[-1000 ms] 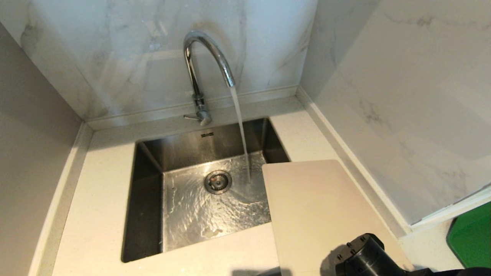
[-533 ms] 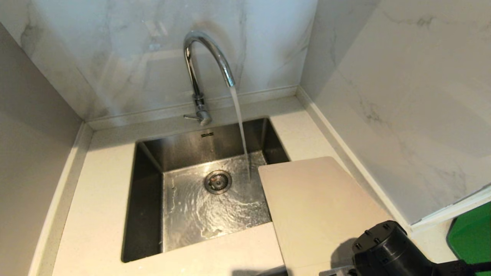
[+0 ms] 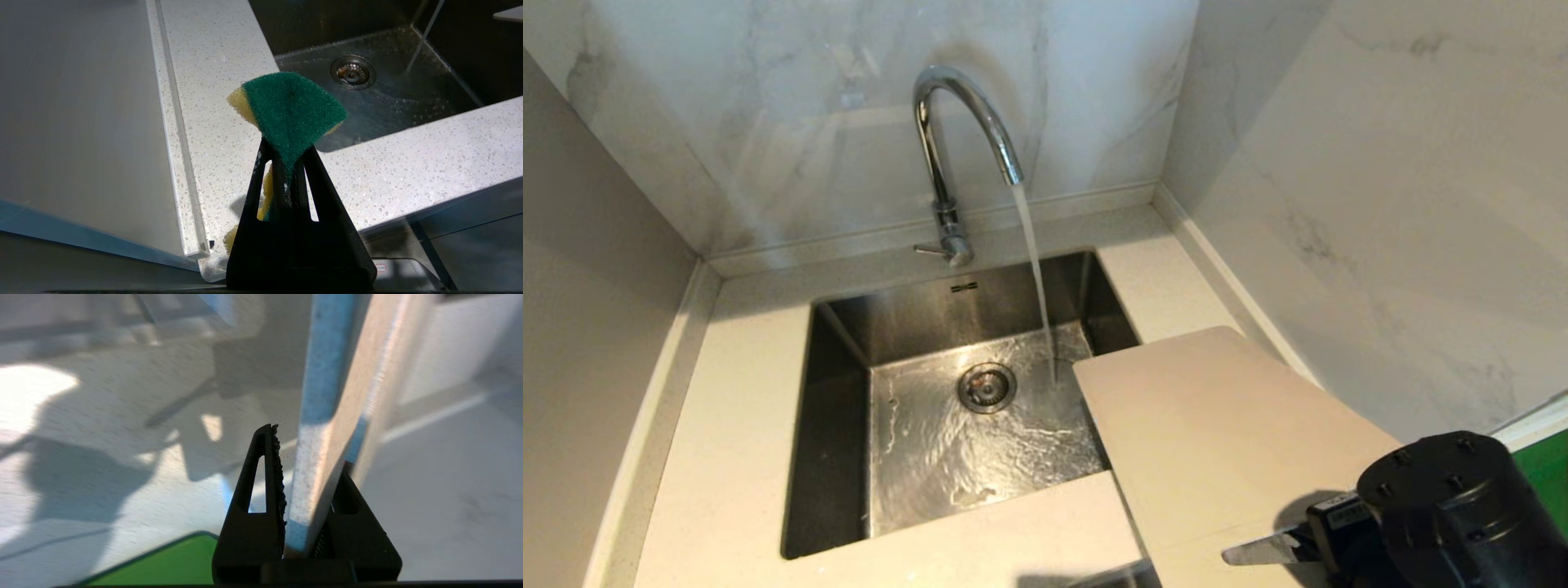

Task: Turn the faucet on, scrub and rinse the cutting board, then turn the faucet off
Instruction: Pick up the cutting board

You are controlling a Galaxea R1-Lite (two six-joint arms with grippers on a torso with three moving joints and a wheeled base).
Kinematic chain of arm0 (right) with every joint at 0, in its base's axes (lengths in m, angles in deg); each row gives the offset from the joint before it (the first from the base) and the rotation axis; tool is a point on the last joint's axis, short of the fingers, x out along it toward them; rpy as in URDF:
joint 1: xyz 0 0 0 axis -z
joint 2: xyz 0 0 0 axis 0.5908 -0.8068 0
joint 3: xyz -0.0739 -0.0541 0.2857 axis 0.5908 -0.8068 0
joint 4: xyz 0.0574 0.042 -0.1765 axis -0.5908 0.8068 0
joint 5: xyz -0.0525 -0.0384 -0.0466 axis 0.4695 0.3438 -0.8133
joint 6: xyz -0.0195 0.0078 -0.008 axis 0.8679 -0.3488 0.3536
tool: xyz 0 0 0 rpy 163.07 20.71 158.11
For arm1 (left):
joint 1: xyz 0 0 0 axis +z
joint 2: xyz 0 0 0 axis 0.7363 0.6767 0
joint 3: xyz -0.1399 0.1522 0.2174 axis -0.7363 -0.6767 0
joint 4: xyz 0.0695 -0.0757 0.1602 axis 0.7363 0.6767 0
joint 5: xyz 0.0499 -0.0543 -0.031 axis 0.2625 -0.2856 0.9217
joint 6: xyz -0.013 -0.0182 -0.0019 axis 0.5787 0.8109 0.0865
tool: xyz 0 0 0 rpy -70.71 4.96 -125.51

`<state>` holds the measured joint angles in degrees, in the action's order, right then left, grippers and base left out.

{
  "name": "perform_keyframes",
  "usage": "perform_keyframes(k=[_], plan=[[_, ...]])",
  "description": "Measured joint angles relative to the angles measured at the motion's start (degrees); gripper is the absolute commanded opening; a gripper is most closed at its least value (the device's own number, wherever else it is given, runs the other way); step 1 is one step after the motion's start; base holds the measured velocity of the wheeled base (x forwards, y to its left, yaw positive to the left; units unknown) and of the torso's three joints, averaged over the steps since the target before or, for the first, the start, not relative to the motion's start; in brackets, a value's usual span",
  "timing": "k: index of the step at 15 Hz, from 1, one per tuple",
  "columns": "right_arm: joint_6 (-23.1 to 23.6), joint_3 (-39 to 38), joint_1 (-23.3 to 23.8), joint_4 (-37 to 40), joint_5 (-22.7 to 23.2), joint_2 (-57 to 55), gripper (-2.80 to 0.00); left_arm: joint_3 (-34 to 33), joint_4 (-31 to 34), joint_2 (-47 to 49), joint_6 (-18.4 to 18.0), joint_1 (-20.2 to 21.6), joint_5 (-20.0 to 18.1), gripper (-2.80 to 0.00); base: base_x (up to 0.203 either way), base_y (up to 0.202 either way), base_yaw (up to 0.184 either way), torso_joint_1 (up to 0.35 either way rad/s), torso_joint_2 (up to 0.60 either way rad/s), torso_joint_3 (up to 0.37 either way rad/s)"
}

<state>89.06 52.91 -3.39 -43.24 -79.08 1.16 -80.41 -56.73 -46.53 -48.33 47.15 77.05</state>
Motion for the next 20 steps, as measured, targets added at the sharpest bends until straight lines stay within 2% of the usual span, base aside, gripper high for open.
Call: perform_keyframes(k=[7, 14, 20], plan=[[7.47, 1.09, -0.09, -1.17, -1.11, 7.04, -2.8, 0.0, 0.02, 0.0, 0.0, 0.0, 0.0, -2.8, 0.0, 0.0, 0.0, 0.0, 0.0, 0.0], [16.2, 3.3, -0.09, -7.68, -0.84, 10.98, -2.8, 0.0, 0.02, 0.0, -0.01, 0.0, 0.0, -2.8, 0.0, 0.0, 0.0, 0.0, 0.0, 0.0], [17.83, 6.41, -0.07, -7.21, 4.24, 11.3, -2.8, 0.0, 0.02, 0.0, -0.01, 0.0, 0.0, -2.8, 0.0, 0.0, 0.0, 0.0, 0.0, 0.0]])
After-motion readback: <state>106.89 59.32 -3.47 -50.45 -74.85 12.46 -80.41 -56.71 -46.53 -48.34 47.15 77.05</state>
